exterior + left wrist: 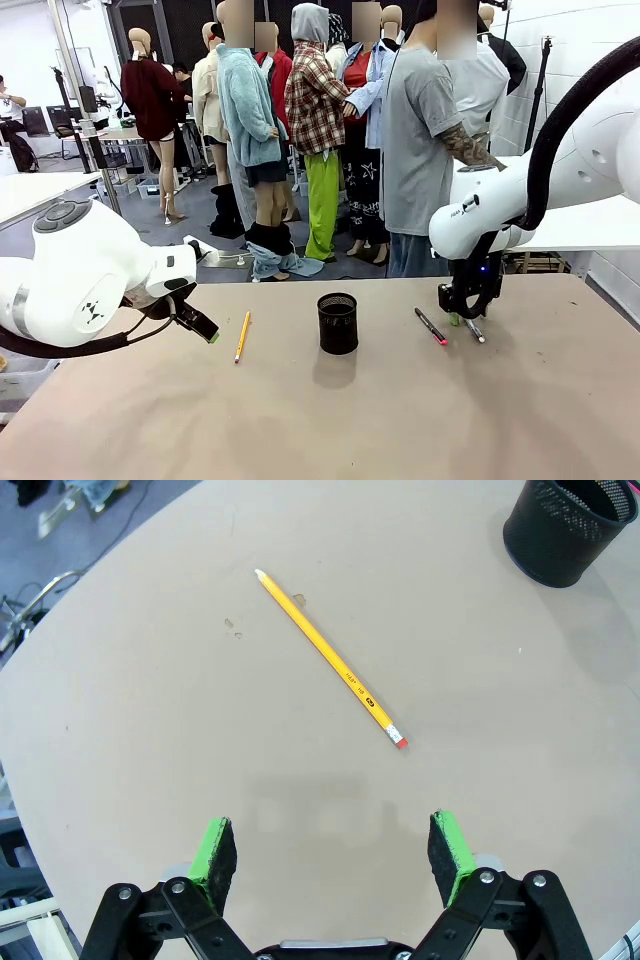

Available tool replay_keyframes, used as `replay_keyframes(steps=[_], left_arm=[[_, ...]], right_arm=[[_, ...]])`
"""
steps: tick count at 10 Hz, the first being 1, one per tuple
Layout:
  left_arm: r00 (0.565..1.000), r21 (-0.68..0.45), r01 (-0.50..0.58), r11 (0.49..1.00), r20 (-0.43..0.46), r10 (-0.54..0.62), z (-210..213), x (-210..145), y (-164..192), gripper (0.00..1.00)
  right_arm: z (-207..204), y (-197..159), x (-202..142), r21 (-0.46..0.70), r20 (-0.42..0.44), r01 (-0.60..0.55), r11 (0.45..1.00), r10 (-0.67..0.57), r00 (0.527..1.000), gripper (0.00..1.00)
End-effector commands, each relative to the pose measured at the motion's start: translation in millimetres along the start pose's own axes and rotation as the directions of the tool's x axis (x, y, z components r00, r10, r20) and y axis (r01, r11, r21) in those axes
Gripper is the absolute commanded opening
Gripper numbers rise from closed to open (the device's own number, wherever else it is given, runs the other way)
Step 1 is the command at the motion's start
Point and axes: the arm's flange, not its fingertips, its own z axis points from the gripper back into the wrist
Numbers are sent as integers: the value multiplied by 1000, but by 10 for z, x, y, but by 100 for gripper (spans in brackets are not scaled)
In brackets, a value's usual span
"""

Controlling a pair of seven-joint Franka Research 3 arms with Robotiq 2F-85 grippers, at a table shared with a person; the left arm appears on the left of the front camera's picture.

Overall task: Place the pens into the pen holder.
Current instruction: Pick up a writing instrument from the table and place it into the Pen holder.

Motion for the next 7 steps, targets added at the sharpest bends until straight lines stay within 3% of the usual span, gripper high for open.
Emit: replay_keyframes(steps=[1, 2, 3, 7], left_arm=[[1000, 0, -3, 1000, 1, 3, 6, -4, 13, 100], [1000, 0, -3, 1000, 1, 3, 6, -4, 13, 100], [1000, 0, -3, 1000, 1, 3, 6, -4, 13, 100], [1000, 0, -3, 1000, 1, 3, 6, -4, 13, 100]], right_arm=[[-1, -54, 33, 35, -15, -20, 999, 21, 1000, 26], [2, -49, 32, 37, -23, -28, 999, 29, 999, 8], [11, -52, 30, 47, -27, -36, 998, 37, 999, 0], [84, -84, 37, 50, -67, -78, 996, 81, 994, 0]])
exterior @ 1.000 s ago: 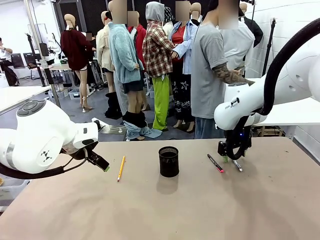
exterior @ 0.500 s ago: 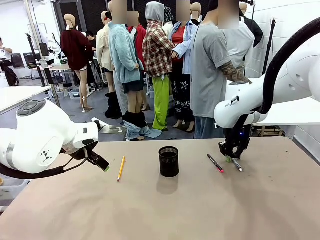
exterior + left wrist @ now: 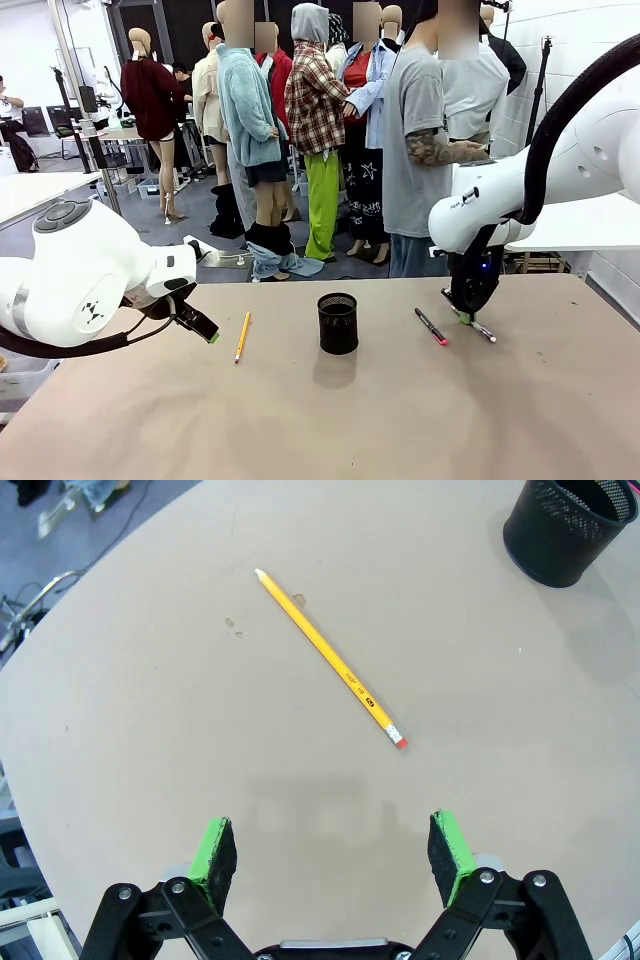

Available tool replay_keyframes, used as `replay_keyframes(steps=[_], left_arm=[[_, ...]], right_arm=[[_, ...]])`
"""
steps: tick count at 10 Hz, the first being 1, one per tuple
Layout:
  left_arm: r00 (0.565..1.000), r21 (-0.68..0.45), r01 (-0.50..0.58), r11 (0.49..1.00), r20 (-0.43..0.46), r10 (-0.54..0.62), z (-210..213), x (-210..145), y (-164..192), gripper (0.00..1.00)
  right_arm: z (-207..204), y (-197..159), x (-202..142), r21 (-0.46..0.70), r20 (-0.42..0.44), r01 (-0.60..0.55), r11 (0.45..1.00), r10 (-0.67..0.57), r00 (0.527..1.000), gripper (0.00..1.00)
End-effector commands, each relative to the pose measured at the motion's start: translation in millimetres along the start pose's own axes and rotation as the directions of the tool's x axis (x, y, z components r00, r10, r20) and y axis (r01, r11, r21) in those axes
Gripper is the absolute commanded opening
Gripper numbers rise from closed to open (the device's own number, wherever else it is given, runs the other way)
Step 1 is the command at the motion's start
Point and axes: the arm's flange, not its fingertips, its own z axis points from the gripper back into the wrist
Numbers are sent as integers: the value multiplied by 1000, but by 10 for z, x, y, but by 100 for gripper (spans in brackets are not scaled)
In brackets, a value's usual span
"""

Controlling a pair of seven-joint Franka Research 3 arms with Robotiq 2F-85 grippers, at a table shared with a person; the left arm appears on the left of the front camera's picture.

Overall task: Place the pens into the pen holder.
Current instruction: Pick up a writing instrument from the table and place it into the Pen holder.

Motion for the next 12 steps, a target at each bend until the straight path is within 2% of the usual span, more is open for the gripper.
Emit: replay_keyframes(steps=[1, 4, 7, 9, 11, 12], left_arm=[[1000, 0, -3, 1000, 1, 3, 6, -4, 13, 100], [1000, 0, -3, 1000, 1, 3, 6, -4, 13, 100], [1000, 0, -3, 1000, 1, 3, 6, -4, 13, 100], [1000, 0, -3, 1000, 1, 3, 6, -4, 13, 100], [1000, 0, -3, 1000, 1, 3, 6, -4, 13, 100], [1000, 0, -3, 1000, 1, 3, 6, -4, 13, 100]], right_arm=[[98, -62, 28, 32, -14, -45, 998, 45, 999, 0], [380, -101, -90, 173, 193, -138, 975, 104, 976, 0], [782, 28, -293, 225, 417, -262, 938, 150, 896, 0], [980, 129, -363, 218, 560, -309, 926, 140, 816, 0], [1087, 291, -377, 282, 699, -435, 855, 127, 704, 0], [1097, 349, -359, 311, 742, -462, 831, 91, 664, 0]])
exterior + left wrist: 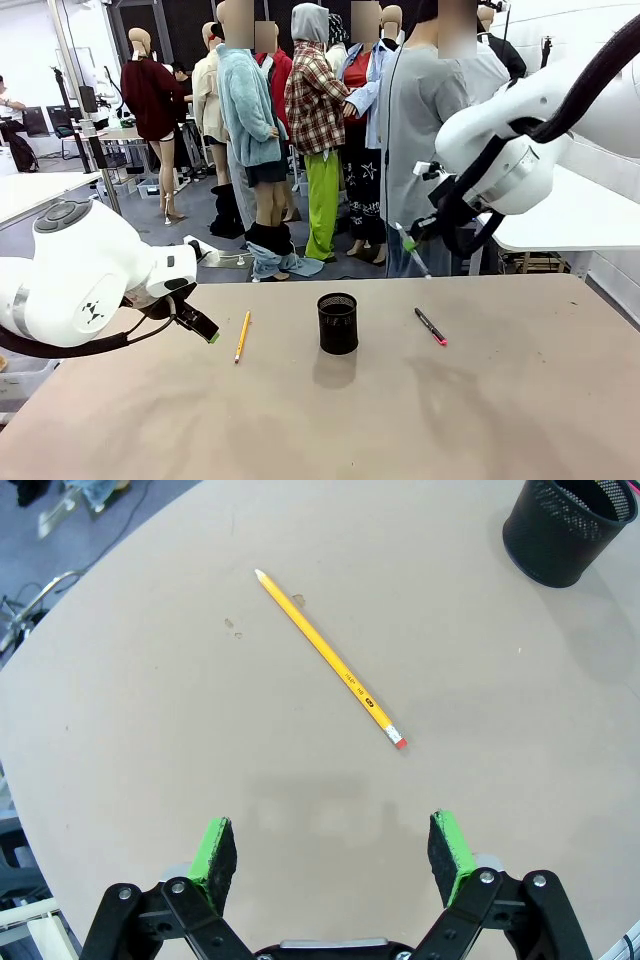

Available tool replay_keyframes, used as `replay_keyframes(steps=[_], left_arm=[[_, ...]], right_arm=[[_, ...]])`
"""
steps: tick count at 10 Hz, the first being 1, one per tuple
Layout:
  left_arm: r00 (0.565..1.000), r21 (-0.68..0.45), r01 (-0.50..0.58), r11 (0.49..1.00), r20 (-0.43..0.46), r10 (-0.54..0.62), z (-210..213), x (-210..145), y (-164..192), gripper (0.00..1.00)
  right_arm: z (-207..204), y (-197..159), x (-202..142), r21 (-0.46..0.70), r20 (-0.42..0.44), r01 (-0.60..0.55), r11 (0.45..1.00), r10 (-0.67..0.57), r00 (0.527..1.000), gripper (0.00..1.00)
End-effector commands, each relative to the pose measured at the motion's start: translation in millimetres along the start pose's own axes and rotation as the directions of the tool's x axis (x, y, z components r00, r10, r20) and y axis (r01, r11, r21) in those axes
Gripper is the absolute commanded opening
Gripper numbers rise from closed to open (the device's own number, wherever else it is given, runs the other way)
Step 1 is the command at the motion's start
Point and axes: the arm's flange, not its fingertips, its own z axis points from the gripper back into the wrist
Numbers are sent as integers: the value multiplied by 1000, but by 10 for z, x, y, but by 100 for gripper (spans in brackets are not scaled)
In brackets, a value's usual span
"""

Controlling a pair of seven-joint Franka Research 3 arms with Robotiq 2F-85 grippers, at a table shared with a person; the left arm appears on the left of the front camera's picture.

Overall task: Place the pens into the pen holder.
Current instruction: Pick up a writing instrument from the table and place it into the Pen holder.

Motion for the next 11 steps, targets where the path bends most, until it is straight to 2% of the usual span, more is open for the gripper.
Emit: replay_keyframes(steps=[1, 3, 4, 7, 10, 11], left_arm=[[1000, 0, -4, 1000, 1, 4, 6, -5, 16, 100], [1000, 0, -4, 1000, 1, 4, 6, -5, 16, 100], [1000, 0, -4, 1000, 1, 4, 6, -5, 16, 100], [1000, 0, -4, 1000, 1, 4, 6, -5, 16, 100], [1000, 0, -4, 1000, 1, 4, 6, -5, 16, 100], [1000, 0, -4, 1000, 1, 4, 6, -5, 16, 100]], right_arm=[[-58, -17, -185, 173, 127, -24, 985, 2, 992, 0], [-200, 109, -111, 344, 260, -54, 937, -39, 965, 0], [-287, 218, -96, 384, 306, -99, 918, -25, 952, 0], [-539, 538, -137, 519, 338, -233, 822, 52, 940, 0], [-809, 677, -173, 569, 349, -307, 763, 114, 930, 0], [-867, 680, -196, 551, 362, -329, 767, 135, 922, 0]])
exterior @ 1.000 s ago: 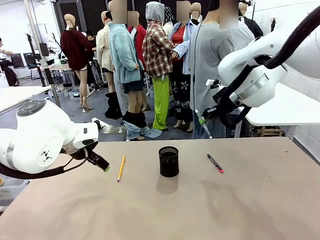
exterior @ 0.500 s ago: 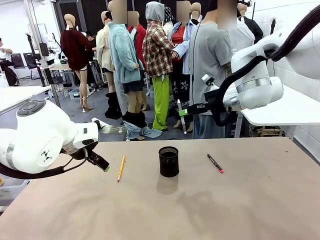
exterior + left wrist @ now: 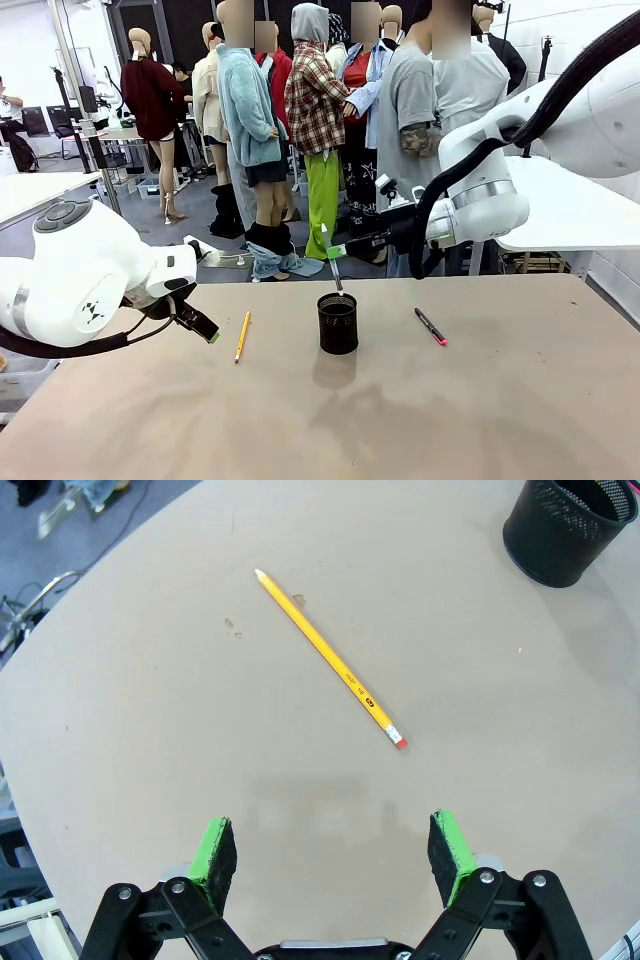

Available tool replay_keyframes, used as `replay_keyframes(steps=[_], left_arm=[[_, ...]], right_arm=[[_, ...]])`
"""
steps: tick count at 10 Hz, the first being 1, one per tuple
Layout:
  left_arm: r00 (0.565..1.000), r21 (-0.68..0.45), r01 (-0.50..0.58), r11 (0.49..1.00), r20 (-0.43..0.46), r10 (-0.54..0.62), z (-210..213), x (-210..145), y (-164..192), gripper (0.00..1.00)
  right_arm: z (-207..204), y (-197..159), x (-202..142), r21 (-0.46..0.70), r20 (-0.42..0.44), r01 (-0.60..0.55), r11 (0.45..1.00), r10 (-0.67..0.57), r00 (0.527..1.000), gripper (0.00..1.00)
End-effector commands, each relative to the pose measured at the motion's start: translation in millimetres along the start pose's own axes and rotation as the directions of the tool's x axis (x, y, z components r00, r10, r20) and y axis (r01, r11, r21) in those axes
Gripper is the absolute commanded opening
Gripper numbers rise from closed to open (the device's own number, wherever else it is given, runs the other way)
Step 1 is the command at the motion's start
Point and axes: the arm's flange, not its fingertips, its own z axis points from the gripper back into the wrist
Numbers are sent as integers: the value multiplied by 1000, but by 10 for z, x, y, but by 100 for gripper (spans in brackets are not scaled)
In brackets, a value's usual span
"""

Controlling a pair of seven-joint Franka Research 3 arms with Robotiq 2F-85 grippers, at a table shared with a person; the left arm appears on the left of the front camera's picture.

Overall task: Place the pens into the pen holder.
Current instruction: Pick up a writing instrument from the table and place it into the Pen holder.

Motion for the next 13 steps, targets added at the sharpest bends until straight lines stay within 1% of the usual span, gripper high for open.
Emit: replay_keyframes(steps=[1, 3, 4, 6, 7, 8, 11, 12, 13], left_arm=[[1000, 0, -4, 1000, 1, 4, 6, -5, 16, 100], [1000, 0, -4, 1000, 1, 4, 6, -5, 16, 100], [1000, 0, -4, 1000, 1, 4, 6, -5, 16, 100], [1000, 0, -4, 1000, 1, 4, 6, -5, 16, 100], [1000, 0, -4, 1000, 1, 4, 6, -5, 16, 100], [1000, 0, -4, 1000, 1, 4, 6, -5, 16, 100], [1000, 0, -4, 1000, 1, 4, 6, -5, 16, 100], [1000, 0, -4, 1000, 1, 4, 6, -5, 16, 100], [1000, 0, -4, 1000, 1, 4, 6, -5, 16, 100]], right_arm=[[-34, -122, -52, 21, -8, -44, 999, 44, 999, 0], [-136, -196, -135, 44, -38, -20, 999, 21, 999, 0], [-173, -230, -185, 33, -55, -21, 999, 23, 998, 0], [-214, -284, -254, 25, -74, -36, 999, 38, 997, 0], [-252, -302, -284, -2, -92, -55, 998, 54, 994, 0], [-264, -324, -299, -11, -91, -66, 998, 65, 994, 0], [-282, -367, -342, 14, -127, -65, 998, 66, 990, 0], [-286, -371, -364, 14, -136, -65, 998, 67, 989, 5], [-284, -363, -378, 17, -142, -66, 998, 67, 988, 19]])
